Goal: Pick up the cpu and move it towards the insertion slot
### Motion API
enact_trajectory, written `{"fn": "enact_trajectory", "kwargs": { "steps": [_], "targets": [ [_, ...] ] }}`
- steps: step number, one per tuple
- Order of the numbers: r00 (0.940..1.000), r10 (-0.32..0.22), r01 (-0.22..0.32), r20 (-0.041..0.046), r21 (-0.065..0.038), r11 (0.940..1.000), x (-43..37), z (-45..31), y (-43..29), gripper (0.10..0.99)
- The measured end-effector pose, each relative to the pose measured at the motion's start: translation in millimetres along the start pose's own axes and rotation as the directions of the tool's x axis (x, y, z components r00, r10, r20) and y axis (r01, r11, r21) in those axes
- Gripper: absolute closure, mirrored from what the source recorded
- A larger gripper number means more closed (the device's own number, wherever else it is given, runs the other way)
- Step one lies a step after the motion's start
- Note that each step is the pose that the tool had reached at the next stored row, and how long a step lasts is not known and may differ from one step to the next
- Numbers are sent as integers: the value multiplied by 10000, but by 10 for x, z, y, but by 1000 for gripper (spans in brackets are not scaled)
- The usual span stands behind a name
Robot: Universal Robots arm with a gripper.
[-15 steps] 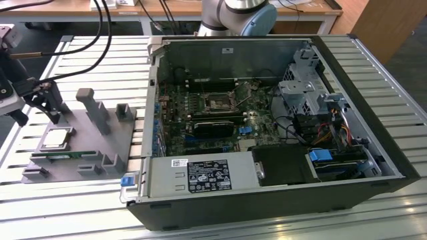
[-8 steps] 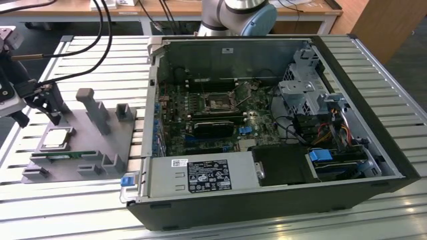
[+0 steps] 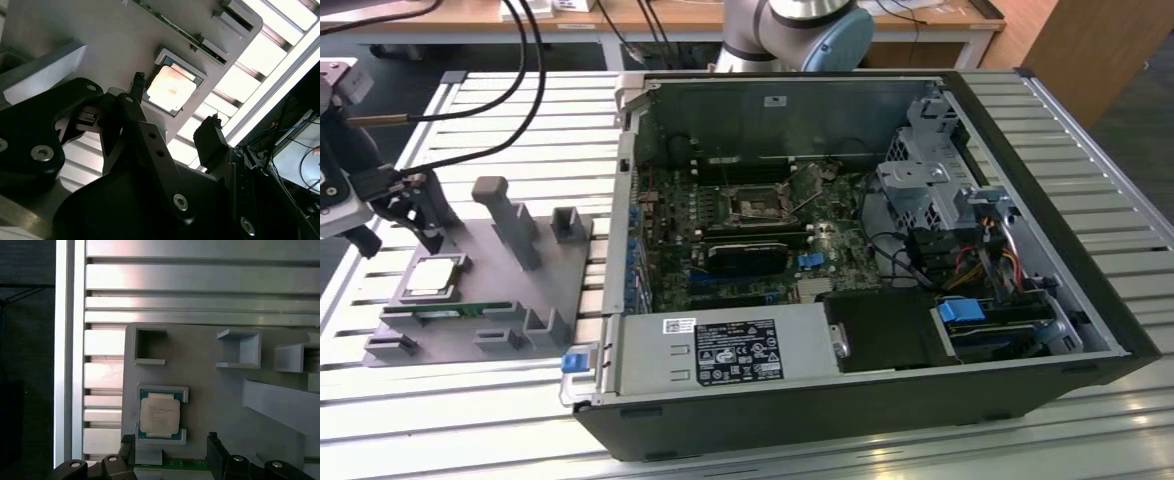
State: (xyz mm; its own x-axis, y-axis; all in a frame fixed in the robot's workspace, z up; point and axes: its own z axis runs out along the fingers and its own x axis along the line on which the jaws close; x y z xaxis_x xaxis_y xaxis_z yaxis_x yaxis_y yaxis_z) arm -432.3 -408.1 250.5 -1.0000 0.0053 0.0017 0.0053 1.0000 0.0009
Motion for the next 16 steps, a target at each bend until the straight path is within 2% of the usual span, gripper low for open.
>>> {"fn": "enact_trajectory", "kwargs": {
  "steps": [6,16],
  "targets": [
    [10000,29,-29,0,22,10000,0,89,0,412],
    [10000,29,-29,0,25,10000,1,170,0,412]
  ]
}}
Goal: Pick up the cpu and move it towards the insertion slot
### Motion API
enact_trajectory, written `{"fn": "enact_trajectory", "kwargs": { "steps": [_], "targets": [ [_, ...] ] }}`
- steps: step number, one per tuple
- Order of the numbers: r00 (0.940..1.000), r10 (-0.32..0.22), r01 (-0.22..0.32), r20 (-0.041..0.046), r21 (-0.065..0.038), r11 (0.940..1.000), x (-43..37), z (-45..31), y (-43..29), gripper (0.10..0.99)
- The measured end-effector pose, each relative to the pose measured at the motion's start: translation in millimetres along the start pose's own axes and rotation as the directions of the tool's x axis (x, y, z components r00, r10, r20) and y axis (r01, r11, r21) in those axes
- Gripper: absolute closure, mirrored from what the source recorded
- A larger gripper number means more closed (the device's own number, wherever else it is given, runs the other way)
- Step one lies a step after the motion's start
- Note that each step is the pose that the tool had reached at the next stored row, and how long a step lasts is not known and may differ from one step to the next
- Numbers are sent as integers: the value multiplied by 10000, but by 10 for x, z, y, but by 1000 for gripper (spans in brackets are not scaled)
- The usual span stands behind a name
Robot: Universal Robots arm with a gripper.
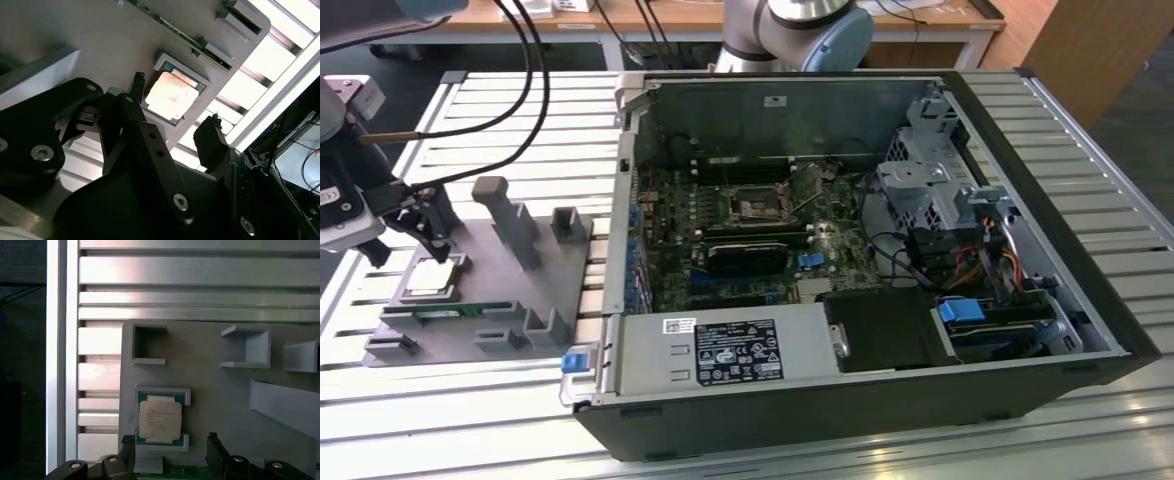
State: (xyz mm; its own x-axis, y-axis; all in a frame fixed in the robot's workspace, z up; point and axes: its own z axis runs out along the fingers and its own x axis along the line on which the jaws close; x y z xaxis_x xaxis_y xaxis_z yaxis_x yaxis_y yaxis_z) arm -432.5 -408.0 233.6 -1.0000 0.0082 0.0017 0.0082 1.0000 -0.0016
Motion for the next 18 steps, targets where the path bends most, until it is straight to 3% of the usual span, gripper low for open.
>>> {"fn": "enact_trajectory", "kwargs": {
  "steps": [18],
  "targets": [
    [10000,0,0,0,27,10000,0,114,0,412]
  ]
}}
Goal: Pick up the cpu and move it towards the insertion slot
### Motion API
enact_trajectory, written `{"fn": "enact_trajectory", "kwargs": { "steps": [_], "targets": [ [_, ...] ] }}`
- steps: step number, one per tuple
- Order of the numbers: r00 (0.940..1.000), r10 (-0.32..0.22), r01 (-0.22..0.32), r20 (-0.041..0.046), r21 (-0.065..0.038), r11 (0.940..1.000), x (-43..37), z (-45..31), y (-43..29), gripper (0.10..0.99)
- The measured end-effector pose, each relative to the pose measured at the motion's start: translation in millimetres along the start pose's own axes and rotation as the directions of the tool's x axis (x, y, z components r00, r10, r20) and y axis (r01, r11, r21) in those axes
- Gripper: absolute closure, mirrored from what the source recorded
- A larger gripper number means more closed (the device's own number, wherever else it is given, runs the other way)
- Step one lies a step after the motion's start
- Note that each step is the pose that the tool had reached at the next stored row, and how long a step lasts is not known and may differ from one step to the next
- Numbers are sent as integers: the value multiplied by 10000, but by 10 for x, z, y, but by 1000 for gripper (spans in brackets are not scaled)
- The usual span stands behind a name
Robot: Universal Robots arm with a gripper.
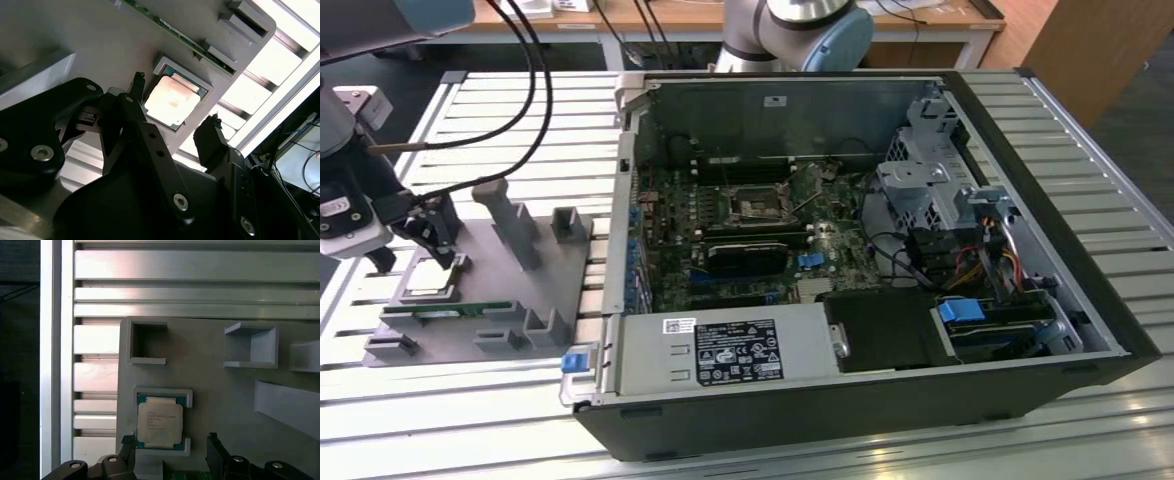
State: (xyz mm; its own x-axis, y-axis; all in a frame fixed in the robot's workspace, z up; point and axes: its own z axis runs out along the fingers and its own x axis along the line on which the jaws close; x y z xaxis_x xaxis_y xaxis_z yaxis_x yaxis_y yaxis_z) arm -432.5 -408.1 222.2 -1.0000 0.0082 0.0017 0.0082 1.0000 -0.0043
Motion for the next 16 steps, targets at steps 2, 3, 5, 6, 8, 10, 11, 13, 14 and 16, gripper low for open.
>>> {"fn": "enact_trajectory", "kwargs": {
  "steps": [2,3,5,6,8,10,11,13,14,16],
  "targets": [
    [10000,0,0,1,0,10000,0,14,0,412],
    [10000,0,0,0,1,10000,0,22,0,412],
    [10000,0,0,0,2,10000,0,39,1,412],
    [10000,0,0,1,2,10000,0,48,1,412],
    [10000,1,-1,2,1,10000,0,71,4,412],
    [10000,10,-10,1,2,10000,2,93,12,412],
    [10000,16,-16,0,2,10000,4,101,15,412],
    [10000,35,-35,0,3,10000,10,114,21,412],
    [10000,41,-41,-1,3,10000,15,119,24,412],
    [10000,59,-59,1,3,10000,20,135,35,400]
  ]
}}
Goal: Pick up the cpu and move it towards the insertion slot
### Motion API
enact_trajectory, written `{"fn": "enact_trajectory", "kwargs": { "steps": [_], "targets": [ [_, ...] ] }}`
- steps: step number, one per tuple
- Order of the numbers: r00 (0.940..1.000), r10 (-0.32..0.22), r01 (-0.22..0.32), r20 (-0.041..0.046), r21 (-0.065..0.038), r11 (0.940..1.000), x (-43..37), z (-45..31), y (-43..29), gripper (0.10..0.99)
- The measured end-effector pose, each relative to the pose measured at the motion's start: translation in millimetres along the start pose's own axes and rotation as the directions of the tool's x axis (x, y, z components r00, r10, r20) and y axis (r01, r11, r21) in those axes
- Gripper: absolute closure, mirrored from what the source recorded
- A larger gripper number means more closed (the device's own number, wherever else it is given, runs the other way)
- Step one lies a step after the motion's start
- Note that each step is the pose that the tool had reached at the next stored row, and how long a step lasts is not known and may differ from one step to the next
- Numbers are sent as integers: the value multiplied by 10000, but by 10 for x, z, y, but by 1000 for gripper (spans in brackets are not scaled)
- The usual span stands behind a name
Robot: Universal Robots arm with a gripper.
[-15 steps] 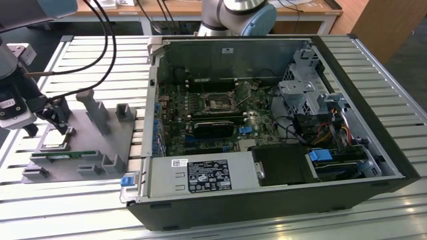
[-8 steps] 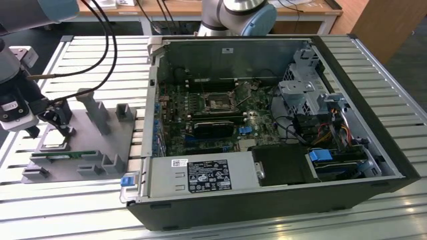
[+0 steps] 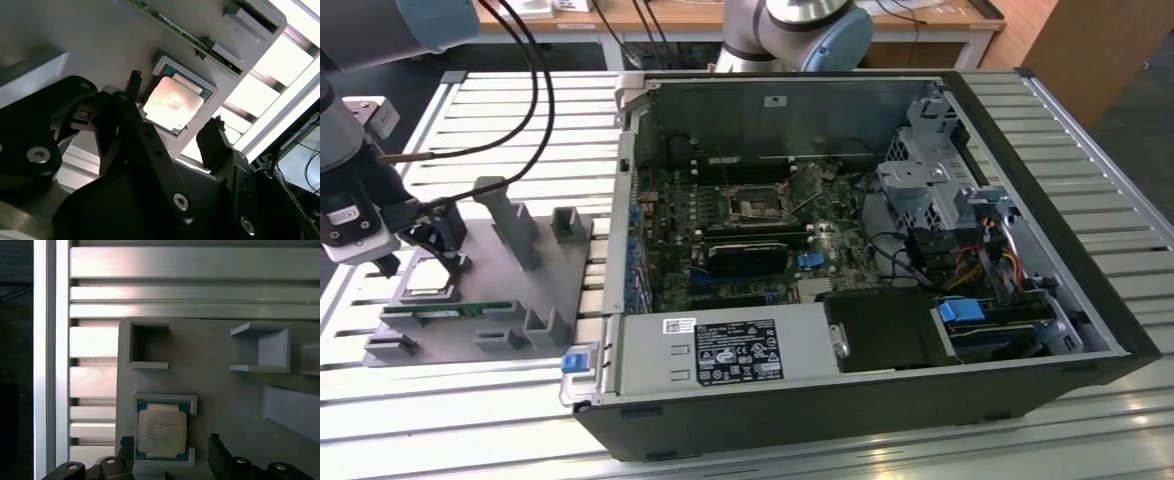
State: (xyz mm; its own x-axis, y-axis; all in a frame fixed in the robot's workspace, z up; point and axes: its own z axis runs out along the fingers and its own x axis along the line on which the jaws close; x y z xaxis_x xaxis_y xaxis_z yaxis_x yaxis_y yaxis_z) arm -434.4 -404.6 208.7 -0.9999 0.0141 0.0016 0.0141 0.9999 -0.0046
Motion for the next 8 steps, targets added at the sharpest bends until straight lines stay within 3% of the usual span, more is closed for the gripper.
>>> {"fn": "enact_trajectory", "kwargs": {
  "steps": [1,2,8],
  "targets": [
    [10000,27,-27,-2,3,10000,1,9,10,400],
    [10000,63,-63,-1,5,10000,4,19,17,341],
    [9998,179,-179,-4,10,9998,23,82,44,341]
  ]
}}
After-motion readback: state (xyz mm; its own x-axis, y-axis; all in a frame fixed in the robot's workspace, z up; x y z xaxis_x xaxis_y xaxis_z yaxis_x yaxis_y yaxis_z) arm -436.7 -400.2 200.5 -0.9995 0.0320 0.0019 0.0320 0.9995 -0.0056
